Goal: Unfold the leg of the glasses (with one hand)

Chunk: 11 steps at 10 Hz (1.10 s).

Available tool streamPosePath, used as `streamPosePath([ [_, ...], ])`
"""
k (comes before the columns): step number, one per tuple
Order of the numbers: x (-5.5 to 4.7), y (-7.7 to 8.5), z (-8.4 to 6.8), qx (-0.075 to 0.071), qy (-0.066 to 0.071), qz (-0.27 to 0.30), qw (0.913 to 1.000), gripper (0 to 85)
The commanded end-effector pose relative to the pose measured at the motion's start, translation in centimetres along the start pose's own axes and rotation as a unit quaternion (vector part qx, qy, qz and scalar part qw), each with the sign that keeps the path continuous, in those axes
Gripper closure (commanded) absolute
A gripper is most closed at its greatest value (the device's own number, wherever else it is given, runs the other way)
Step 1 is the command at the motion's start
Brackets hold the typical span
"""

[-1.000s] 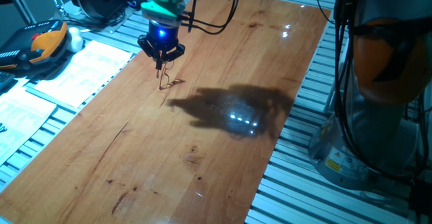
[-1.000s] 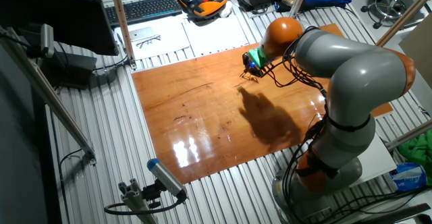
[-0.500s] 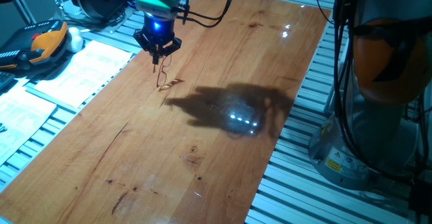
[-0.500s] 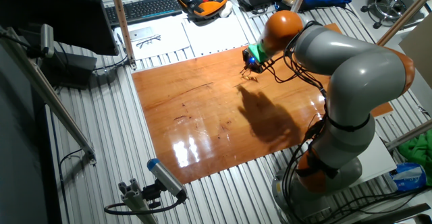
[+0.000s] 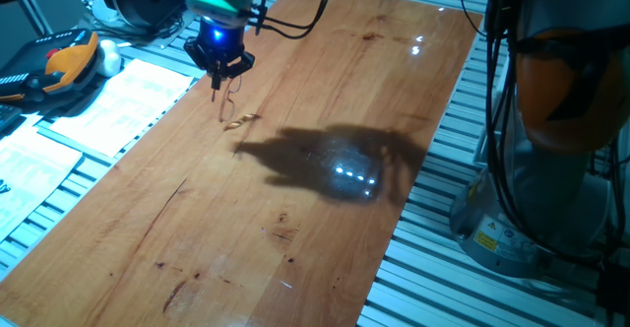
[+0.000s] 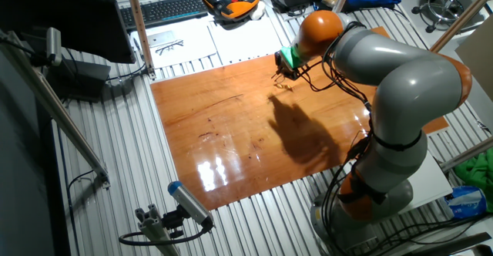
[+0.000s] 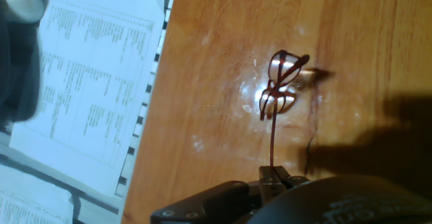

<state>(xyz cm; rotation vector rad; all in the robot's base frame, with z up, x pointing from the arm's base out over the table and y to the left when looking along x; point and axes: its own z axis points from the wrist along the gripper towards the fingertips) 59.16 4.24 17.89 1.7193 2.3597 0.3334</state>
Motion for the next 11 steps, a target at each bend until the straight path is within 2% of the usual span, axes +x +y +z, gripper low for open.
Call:
streamPosePath([
  [1, -0.1, 0.3, 0.3, 0.0, 0.0, 0.002, 1.0, 85.0],
  [5, -0.6, 1.2, 1.8, -0.003, 0.005, 0.01, 0.9999, 85.0],
  [11, -0.5, 1.2, 2.2, -0.006, 0.01, 0.013, 0.9998, 85.0],
])
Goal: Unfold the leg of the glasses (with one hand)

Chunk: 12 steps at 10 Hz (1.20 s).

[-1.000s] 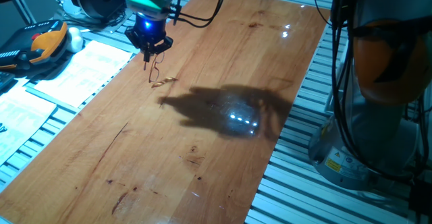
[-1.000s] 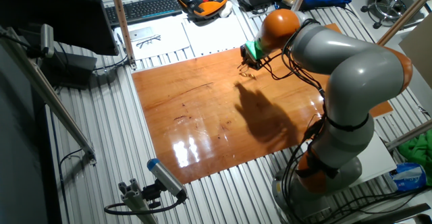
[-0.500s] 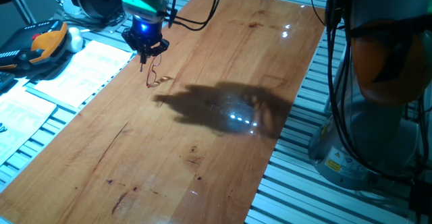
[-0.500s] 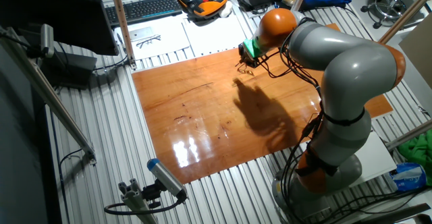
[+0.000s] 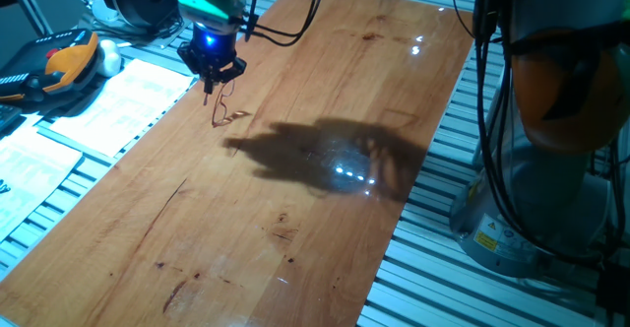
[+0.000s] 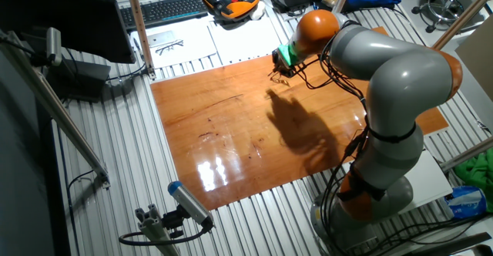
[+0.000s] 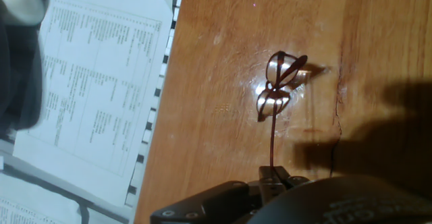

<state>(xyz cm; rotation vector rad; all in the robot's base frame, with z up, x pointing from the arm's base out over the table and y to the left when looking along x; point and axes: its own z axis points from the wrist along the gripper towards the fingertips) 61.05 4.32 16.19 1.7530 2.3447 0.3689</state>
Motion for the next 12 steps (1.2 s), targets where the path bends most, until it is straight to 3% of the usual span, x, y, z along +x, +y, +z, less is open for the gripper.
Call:
streamPosePath([
  [1, 0.05, -0.01, 0.05, 0.0, -0.001, 0.0, 1.0, 85.0],
  [8, 0.43, -0.14, 0.41, 0.019, -0.011, -0.023, 0.9995, 85.0],
  [9, 0.49, -0.14, 0.45, 0.025, -0.017, -0.032, 0.999, 85.0],
  [10, 0.6, -0.18, 0.48, 0.031, -0.023, -0.037, 0.9986, 51.0],
  [11, 0.64, -0.26, 0.49, 0.033, -0.027, -0.04, 0.9983, 34.0],
  [12, 0.68, -0.4, 0.59, 0.037, -0.032, -0.052, 0.9974, 34.0],
])
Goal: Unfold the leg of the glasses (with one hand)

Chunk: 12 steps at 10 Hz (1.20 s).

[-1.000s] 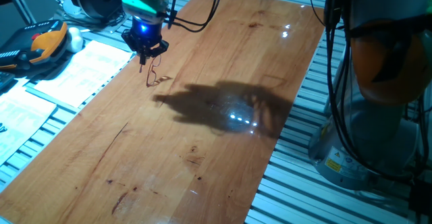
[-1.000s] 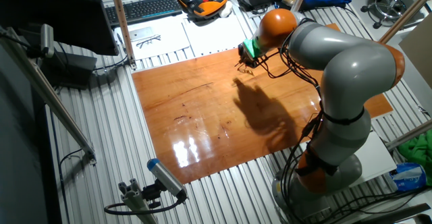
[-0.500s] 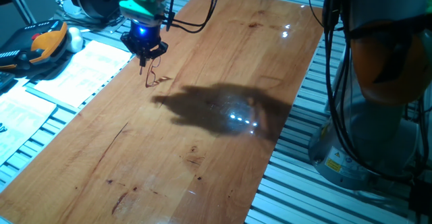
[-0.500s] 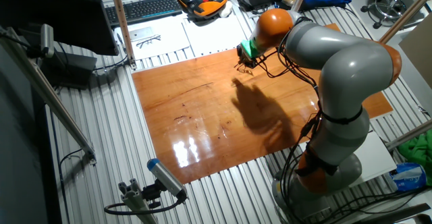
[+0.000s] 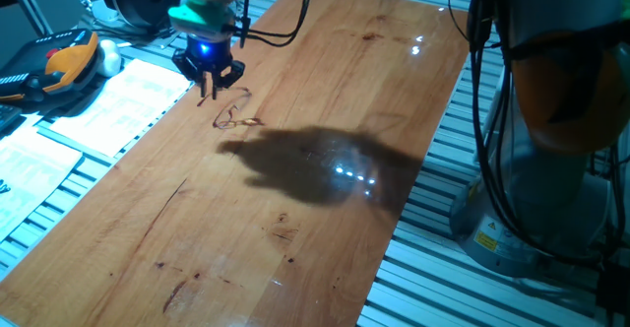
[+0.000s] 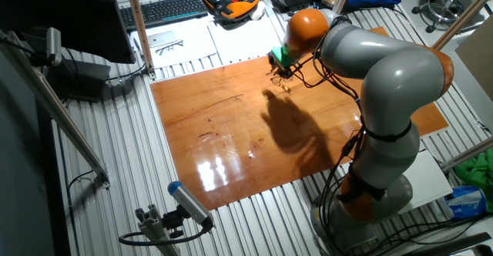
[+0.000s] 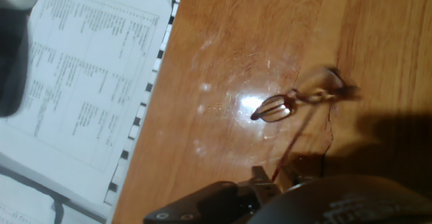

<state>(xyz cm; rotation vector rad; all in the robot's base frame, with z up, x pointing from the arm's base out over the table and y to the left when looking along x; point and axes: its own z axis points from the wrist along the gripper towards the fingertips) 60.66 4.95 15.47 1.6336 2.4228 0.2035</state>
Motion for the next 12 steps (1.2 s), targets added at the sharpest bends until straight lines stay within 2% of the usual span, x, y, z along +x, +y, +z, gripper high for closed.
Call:
streamPosePath([
  [1, 0.1, -0.1, 0.1, 0.003, -0.007, -0.01, 0.9999, 34.0],
  [4, 1.3, -0.2, 0.4, 0.009, -0.024, -0.024, 0.9994, 34.0],
  [6, 2.3, -0.5, 0.5, 0.03, -0.037, -0.056, 0.9973, 34.0],
  [9, 2.4, -0.6, 1.2, 0.045, -0.03, -0.08, 0.9954, 34.0],
  [10, 2.3, -0.5, 1.4, 0.046, -0.023, -0.076, 0.9958, 34.0],
  [12, 2.2, -0.4, 1.8, 0.064, -0.003, -0.097, 0.9933, 34.0],
])
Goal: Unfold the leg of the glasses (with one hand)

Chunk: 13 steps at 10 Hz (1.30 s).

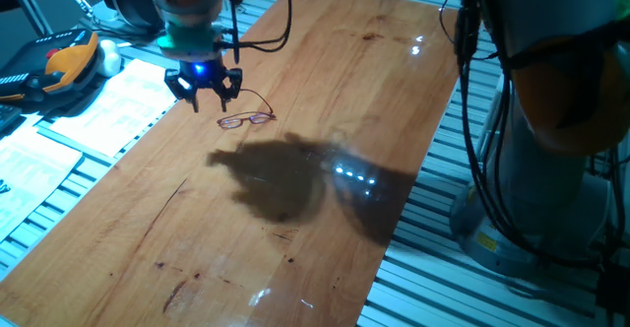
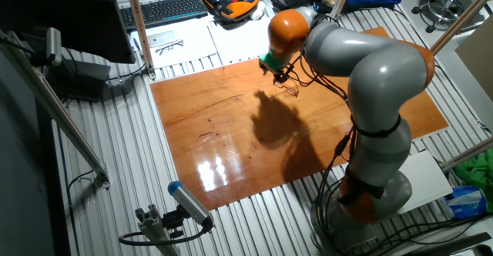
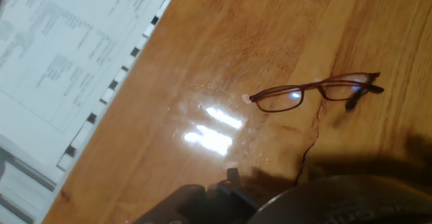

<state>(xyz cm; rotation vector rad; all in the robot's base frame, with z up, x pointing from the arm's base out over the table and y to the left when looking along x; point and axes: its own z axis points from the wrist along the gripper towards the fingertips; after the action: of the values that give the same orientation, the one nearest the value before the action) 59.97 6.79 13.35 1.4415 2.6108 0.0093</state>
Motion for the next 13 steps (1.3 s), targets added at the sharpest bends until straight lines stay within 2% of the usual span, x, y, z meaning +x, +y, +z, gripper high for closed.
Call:
streamPosePath([
  [1, -0.1, 0.1, 0.3, 0.01, 0.001, -0.03, 0.9995, 34.0],
  [2, -0.4, 0.3, 0.5, 0.023, 0.004, -0.058, 0.998, 51.0],
  [3, -0.9, 0.3, 0.5, 0.029, 0.011, -0.079, 0.9964, 51.0],
  [4, -1.6, 0.3, 0.4, 0.032, 0.027, -0.1, 0.9941, 68.0],
  [5, -2.2, 0.3, 0.4, 0.035, 0.035, -0.121, 0.9914, 68.0],
  [6, -2.5, 0.2, 0.4, 0.035, 0.04, -0.129, 0.9903, 85.0],
  [8, -2.9, 0.1, 0.5, 0.036, 0.047, -0.133, 0.9894, 85.0],
  [9, -3.0, 0.1, 0.5, 0.041, 0.052, -0.156, 0.9856, 85.0],
  [10, -3.6, 0.0, 0.3, 0.048, 0.063, -0.196, 0.9774, 85.0],
  [11, -4.4, -0.2, 0.2, 0.052, 0.066, -0.252, 0.964, 85.0],
  [12, -4.8, -0.3, 0.2, 0.056, 0.064, -0.308, 0.9477, 85.0],
  [13, -4.9, -0.1, 0.6, 0.069, 0.055, -0.359, 0.9291, 85.0],
])
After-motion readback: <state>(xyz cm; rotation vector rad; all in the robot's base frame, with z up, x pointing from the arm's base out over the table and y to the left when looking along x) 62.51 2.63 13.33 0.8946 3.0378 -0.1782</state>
